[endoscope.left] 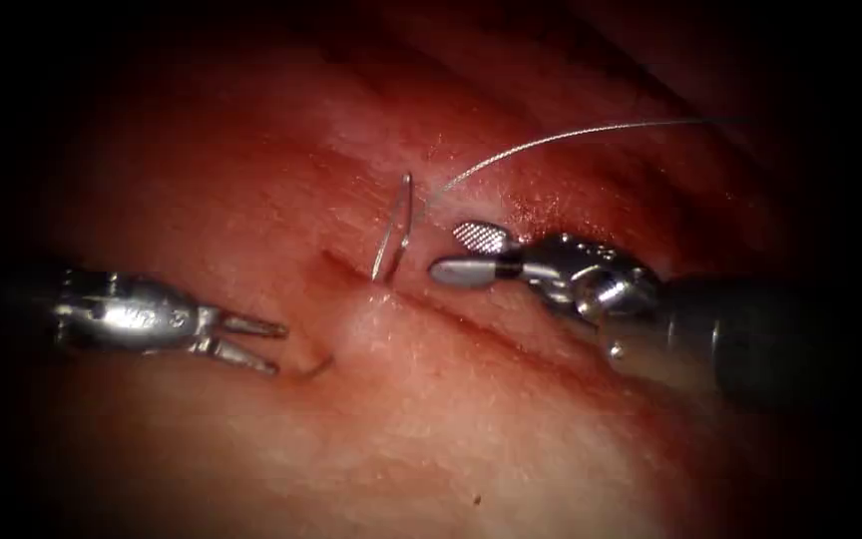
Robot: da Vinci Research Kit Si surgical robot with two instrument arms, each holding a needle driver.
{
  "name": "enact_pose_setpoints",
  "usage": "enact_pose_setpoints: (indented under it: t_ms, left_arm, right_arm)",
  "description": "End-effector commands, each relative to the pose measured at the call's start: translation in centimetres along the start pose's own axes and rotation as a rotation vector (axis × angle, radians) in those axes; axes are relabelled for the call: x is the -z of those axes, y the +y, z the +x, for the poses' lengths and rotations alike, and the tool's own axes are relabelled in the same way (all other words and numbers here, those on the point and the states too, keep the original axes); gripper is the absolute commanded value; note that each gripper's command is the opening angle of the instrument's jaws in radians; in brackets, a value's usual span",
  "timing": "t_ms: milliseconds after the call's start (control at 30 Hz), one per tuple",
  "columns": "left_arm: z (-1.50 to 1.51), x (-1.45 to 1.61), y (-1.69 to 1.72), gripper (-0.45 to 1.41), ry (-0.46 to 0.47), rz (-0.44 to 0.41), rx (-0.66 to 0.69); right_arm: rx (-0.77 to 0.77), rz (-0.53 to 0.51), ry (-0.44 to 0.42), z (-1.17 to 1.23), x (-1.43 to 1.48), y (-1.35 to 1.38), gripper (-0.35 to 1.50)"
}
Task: Wound Closure
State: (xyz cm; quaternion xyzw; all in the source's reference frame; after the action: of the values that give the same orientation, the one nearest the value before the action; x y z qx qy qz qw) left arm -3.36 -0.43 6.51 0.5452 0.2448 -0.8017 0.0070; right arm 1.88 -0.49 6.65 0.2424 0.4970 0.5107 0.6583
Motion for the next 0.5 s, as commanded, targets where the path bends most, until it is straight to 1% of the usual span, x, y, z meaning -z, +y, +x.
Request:
enact_pose_setpoints:
  t_ms: [33,133,167,267,433,500]
  left_arm:
    - [-0.05,-0.10,0.02,0.39,0.004,-0.009,-0.004]
    - [-0.06,-0.16,0.04,0.54,0.009,-0.033,-0.022]
    - [-0.07,-0.17,0.05,0.56,0.009,-0.038,-0.026]
    - [-0.07,-0.21,0.06,0.56,0.024,-0.049,-0.039]
    - [-0.03,-0.26,0.08,0.56,0.075,-0.066,-0.058]
    - [-0.01,-0.28,0.09,0.52,0.093,-0.074,-0.059]
  right_arm:
    - [-0.001,0.007,-0.005,-0.06,-0.05,0.03,0.99]
    - [0.000,0.020,-0.013,-0.08,-0.09,0.02,0.99]
    - [0.002,0.025,-0.015,-0.09,-0.10,0.01,0.99]
    - [0.006,0.034,-0.020,-0.15,-0.16,-0.01,0.98]
    - [0.014,0.034,-0.020,-0.23,-0.23,0.00,0.96]
    - [0.017,0.034,-0.019,-0.26,-0.25,0.01,0.94]
